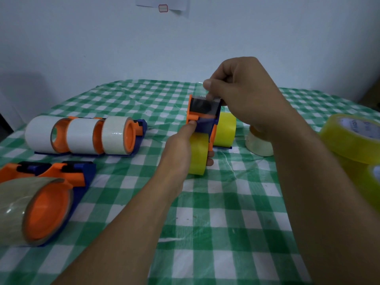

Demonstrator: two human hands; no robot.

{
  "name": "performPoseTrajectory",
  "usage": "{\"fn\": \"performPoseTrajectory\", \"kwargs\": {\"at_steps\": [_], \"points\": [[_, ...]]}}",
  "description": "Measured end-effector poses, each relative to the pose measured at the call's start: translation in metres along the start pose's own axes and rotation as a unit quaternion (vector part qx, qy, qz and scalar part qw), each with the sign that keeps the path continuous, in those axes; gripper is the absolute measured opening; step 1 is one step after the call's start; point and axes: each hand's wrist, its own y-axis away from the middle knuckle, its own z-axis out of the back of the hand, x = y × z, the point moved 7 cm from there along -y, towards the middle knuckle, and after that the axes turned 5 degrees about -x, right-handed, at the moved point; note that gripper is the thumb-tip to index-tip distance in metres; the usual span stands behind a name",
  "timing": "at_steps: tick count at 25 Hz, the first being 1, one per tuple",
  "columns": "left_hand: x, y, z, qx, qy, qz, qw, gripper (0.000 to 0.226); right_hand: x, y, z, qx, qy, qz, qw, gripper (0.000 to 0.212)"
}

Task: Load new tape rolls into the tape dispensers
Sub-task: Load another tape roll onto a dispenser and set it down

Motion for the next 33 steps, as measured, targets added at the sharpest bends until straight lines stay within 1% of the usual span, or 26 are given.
{"fn": "performPoseTrajectory", "kwargs": {"at_steps": [5, 8, 11, 18, 26, 33], "points": [[-0.0003, 0.0005, 0.0007, 0.009, -0.014, -0.005, 1.000, 0.039, 0.0006, 0.0008, 0.0010, 0.001, 0.010, 0.009, 1.000, 0.020], [0.0006, 0.0017, 0.0007, 0.006, -0.058, -0.004, 0.998, 0.033, 0.0017, 0.0011, 0.0008, 0.002, 0.016, 0.016, 1.000, 0.020], [-0.0008, 0.0021, 0.0016, -0.003, -0.082, -0.024, 0.996, 0.030, 0.0023, 0.0011, 0.0005, 0.007, 0.016, 0.022, 1.000, 0.020], [-0.0016, 0.0034, 0.0030, -0.016, -0.091, -0.029, 0.995, 0.038, 0.0042, 0.0010, -0.0001, 0.014, 0.019, 0.031, 0.999, 0.021], [-0.0025, 0.0047, 0.0034, -0.029, -0.094, -0.037, 0.994, 0.032, 0.0031, 0.0002, -0.0002, 0.020, 0.020, 0.036, 0.999, 0.020], [-0.0039, 0.0074, 0.0007, -0.008, -0.077, -0.026, 0.997, 0.027, 0.0005, -0.0012, 0.0015, 0.017, 0.022, 0.028, 0.999, 0.021]]}}
